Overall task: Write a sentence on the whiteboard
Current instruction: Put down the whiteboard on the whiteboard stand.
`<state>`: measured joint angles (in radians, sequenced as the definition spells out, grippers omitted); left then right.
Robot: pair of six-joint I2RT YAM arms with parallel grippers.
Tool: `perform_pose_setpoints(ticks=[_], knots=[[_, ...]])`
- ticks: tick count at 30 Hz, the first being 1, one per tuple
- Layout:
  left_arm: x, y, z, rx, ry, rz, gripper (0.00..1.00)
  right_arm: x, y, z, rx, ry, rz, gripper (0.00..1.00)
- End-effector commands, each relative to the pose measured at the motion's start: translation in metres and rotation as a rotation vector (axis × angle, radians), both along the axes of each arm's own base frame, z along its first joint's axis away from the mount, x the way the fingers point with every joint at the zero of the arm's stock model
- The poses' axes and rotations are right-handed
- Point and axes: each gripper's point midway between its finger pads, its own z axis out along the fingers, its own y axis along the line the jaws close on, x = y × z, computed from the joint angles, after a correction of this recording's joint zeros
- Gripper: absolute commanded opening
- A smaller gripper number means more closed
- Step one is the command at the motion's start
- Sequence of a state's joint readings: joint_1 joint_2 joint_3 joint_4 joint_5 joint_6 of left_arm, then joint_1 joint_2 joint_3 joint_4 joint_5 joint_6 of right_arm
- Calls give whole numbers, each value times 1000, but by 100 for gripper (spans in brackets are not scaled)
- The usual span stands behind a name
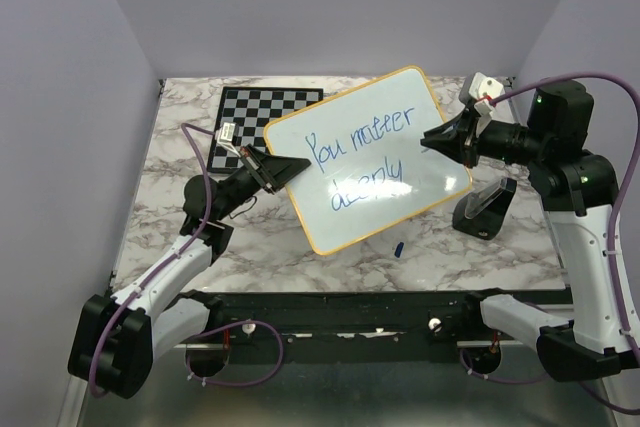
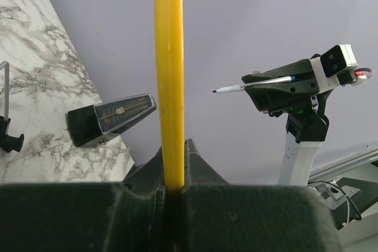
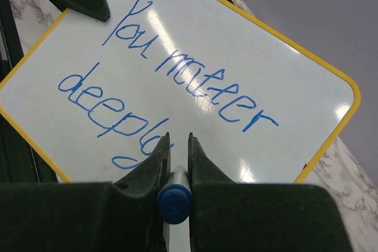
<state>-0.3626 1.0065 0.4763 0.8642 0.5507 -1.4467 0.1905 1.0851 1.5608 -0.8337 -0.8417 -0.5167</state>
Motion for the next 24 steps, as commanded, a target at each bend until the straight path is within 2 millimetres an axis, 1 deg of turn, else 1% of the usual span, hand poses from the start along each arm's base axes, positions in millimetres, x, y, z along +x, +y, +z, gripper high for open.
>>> perform_pose_setpoints(ticks=[1, 6, 13, 16, 18, 19, 20, 21, 23, 24], knots=[[-8, 8, 60, -139, -120, 17, 0, 0, -3, -1, -8, -8, -26, 1], [-9, 6, 62, -152, -113, 14, 0, 10, -8, -8, -29, -8, -69, 1], [-9, 5, 65, -163, -107, 11, 0, 7, -3, -15, -18, 21, -36, 1], [-4, 3, 59, -131, -107, 29, 0, 5, -1, -15, -8, 33, -21, 1], [-2, 2, 56, -123, -105, 30, 0, 6, 0, -17, -6, 38, -20, 1], [-4, 3, 59, -134, -120, 25, 0, 8, -1, -17, -6, 38, -27, 1], [-3, 2, 58, -135, -120, 21, 0, 10, 0, -19, -7, 46, -27, 1], [-4, 2, 59, -135, -128, 19, 0, 9, 0, -18, -4, 47, -25, 1], [-1, 0, 52, -55, -185, 50, 0, 2, 3, -9, 19, 46, 1, 0], [4, 0, 48, -10, -204, 79, 0, -1, 5, -6, 29, 48, 14, 1]])
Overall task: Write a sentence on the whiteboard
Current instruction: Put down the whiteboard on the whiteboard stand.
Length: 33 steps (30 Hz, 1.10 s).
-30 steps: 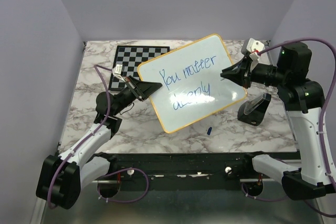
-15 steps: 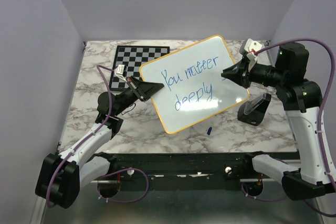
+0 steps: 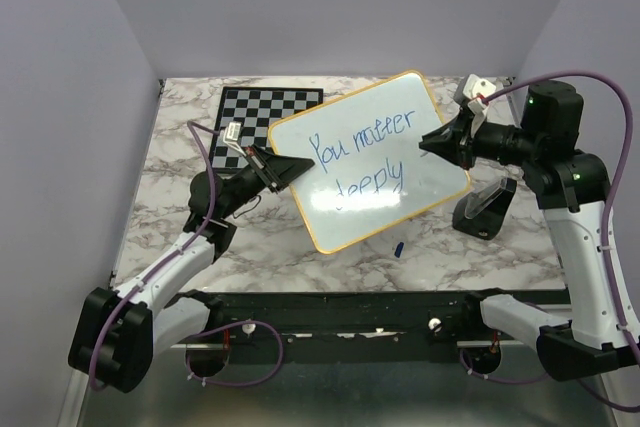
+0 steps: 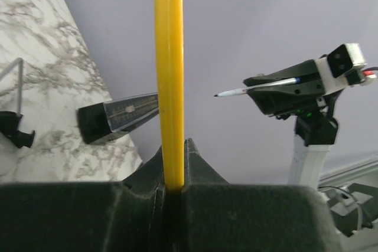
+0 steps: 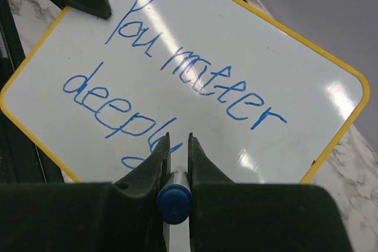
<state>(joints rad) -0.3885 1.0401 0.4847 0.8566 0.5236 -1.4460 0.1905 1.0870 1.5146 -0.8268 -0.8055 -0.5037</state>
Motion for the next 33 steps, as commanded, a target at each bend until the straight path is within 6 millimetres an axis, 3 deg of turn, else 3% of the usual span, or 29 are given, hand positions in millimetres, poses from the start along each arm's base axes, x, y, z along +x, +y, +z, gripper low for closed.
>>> perform_pose_setpoints(ticks=[1, 6, 11, 13, 14, 16, 17, 19, 24, 29, 33], knots=[[8, 7, 38, 97, -280, 128, 0, -15, 11, 19, 65, 0, 73, 1], [22, 14, 14, 262, -441, 232, 0, -20, 12, 13, 78, 29, 82, 1], [40, 28, -11, 248, -467, 278, 0, -21, 10, -3, 73, 59, 75, 1], [37, 30, -3, 187, -508, 260, 0, -21, 11, -9, 71, 72, 76, 1], [43, 27, -12, 189, -491, 244, 0, -21, 10, -10, 72, 73, 74, 1], [43, 24, -6, 157, -531, 229, 0, -21, 11, -15, 72, 88, 74, 1], [47, 21, -16, 163, -518, 211, 0, -21, 10, -16, 73, 86, 74, 1], [48, 20, -14, 150, -552, 206, 0, -21, 10, -19, 72, 95, 72, 1], [60, 15, -33, 203, -572, 180, 0, -21, 9, -23, 71, 102, 67, 0], [68, 20, -56, 272, -585, 179, 0, -20, 10, -25, 73, 109, 71, 1], [70, 27, -53, 224, -594, 149, 0, -19, 10, -26, 75, 117, 74, 1]])
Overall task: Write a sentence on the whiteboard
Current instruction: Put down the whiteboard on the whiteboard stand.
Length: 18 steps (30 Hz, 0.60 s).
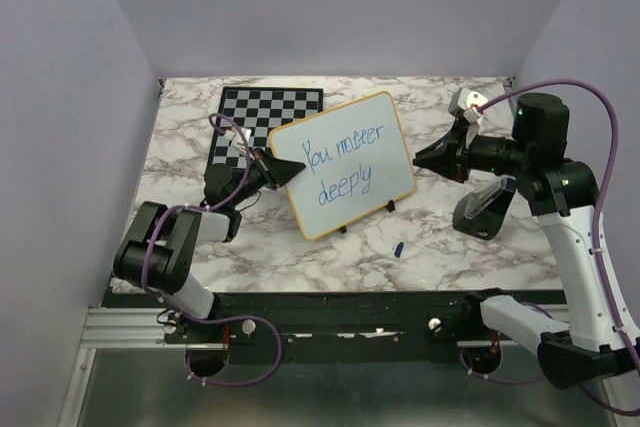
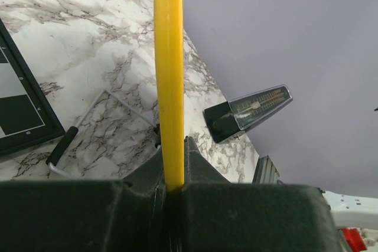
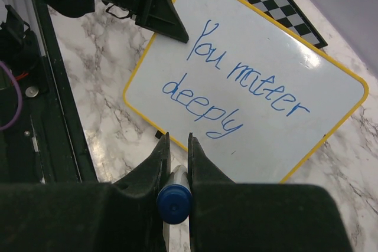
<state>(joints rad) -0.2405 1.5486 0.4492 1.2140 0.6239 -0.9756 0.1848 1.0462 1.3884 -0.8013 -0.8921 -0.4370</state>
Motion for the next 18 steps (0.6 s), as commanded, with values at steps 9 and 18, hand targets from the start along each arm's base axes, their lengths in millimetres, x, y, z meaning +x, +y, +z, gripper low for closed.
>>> perform_pose_setpoints(ticks=[9, 18], knots=[[-14, 8, 128, -159, -481, -74, 0, 0, 3, -1, 26, 14, 23, 0], [-2, 8, 120, -52, -506, -60, 0, -1, 3, 0, 27, 11, 23, 1]])
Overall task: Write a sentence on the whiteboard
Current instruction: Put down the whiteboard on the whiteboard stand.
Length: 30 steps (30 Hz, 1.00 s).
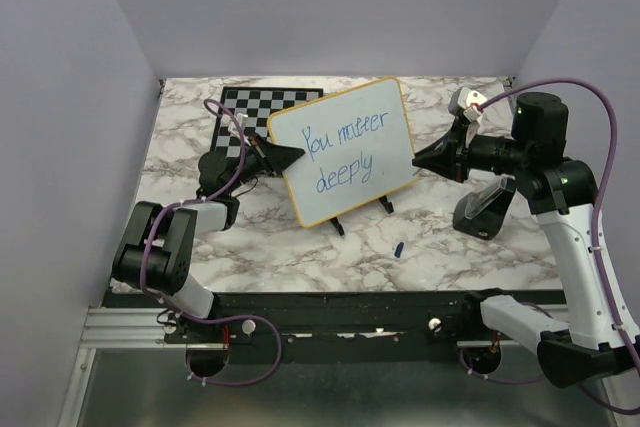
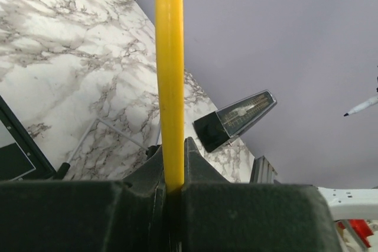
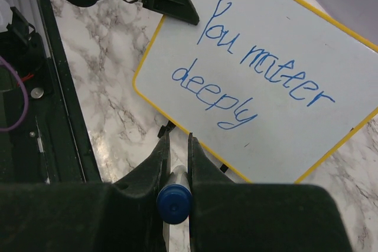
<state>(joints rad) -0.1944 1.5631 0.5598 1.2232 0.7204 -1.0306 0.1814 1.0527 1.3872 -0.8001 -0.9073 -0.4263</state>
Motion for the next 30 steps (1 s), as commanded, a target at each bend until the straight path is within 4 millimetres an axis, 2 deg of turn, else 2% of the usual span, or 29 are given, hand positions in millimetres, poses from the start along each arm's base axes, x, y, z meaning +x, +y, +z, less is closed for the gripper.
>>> perform_pose_setpoints(ticks=[1, 5, 21, 25, 27, 29, 30], knots=[[-16, 4, 77, -8, -438, -9, 0, -1, 2, 2, 16, -9, 16, 1], [-19, 4, 61, 26, -479, -10, 0, -2, 2, 1, 16, -9, 16, 1], [-29, 8, 26, 119, -560, 28, 0, -7, 2, 6, 22, -23, 26, 0], [-29, 11, 18, 137, -553, 51, 8, -9, 2, 6, 23, -24, 31, 0], [-28, 13, 14, 143, -543, 67, 18, -10, 2, 7, 24, -26, 34, 1], [-28, 15, 9, 148, -532, 80, 20, -11, 2, 6, 24, -28, 35, 1], [-27, 16, 8, 149, -527, 88, 25, -12, 2, 7, 24, -28, 36, 1]])
